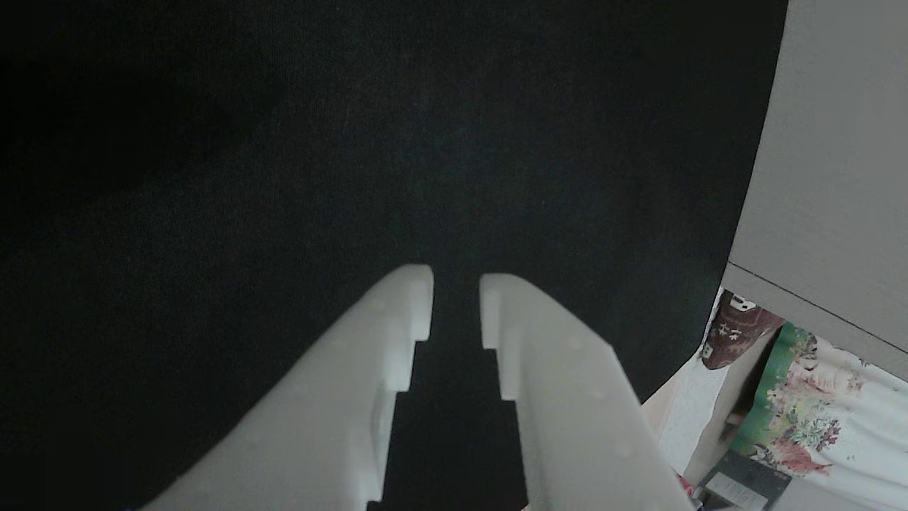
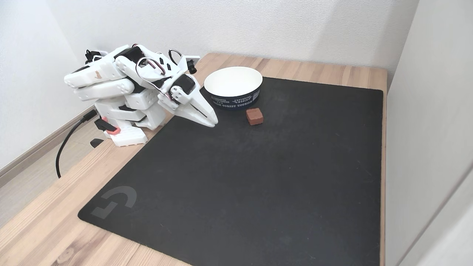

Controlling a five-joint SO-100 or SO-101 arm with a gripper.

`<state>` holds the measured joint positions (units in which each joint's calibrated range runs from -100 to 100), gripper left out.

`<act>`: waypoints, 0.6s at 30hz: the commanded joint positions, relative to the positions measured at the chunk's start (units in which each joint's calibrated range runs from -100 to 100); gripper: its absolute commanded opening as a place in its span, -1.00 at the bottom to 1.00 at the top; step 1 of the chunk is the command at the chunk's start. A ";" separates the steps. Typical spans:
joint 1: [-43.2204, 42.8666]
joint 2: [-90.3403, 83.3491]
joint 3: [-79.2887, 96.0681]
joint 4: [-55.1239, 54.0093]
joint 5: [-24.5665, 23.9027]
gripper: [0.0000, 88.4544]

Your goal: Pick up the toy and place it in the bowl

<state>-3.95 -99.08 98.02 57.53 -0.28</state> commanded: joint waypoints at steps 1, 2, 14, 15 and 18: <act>0.31 -0.25 0.18 -0.30 -0.24 -0.94; 0.31 -0.25 0.18 -0.30 -0.24 -0.94; 0.65 -0.25 0.18 -0.30 -0.24 -0.94; 0.65 -0.25 0.18 -0.30 -0.24 -0.94; 0.65 -0.25 0.18 -0.30 -0.24 -0.94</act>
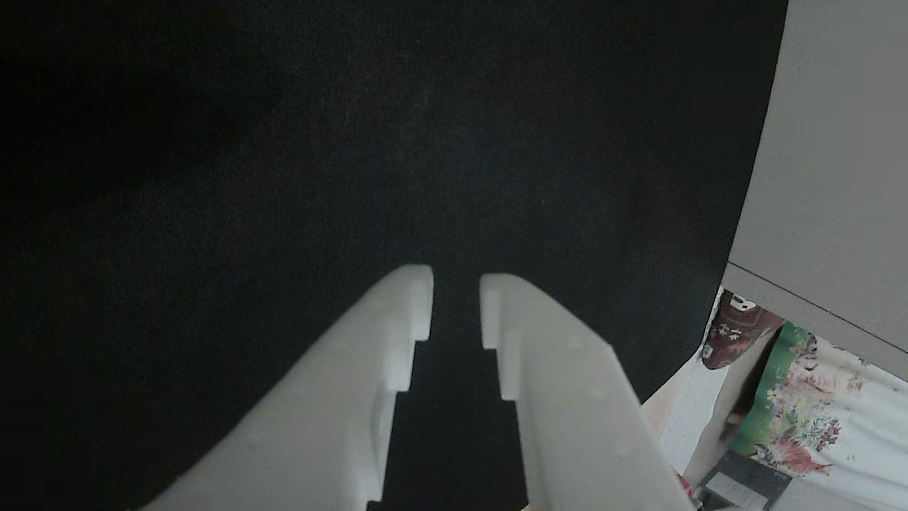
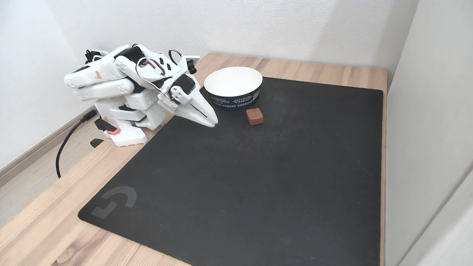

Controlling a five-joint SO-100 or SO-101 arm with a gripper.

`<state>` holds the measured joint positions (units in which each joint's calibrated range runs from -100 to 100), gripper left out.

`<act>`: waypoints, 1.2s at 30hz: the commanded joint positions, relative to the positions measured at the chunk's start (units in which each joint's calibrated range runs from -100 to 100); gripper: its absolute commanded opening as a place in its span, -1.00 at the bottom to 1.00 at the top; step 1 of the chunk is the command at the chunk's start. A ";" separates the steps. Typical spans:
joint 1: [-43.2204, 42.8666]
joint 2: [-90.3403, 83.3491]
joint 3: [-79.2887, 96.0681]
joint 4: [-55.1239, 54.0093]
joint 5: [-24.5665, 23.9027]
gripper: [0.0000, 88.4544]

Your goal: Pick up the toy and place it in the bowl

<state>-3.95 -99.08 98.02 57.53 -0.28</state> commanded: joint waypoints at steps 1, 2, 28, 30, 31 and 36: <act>0.65 -0.25 0.18 -0.30 -0.24 -0.94; 0.65 -0.25 0.18 -0.30 -0.24 -0.94; 0.15 6.17 -6.13 -0.38 -0.24 -0.95; -0.02 9.92 -9.37 -0.38 -0.24 -0.95; -0.27 13.84 -12.53 -0.38 -0.24 -0.95; -4.03 24.84 -22.98 -0.38 -0.29 -0.95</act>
<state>-6.28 -80.77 83.85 57.53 -0.28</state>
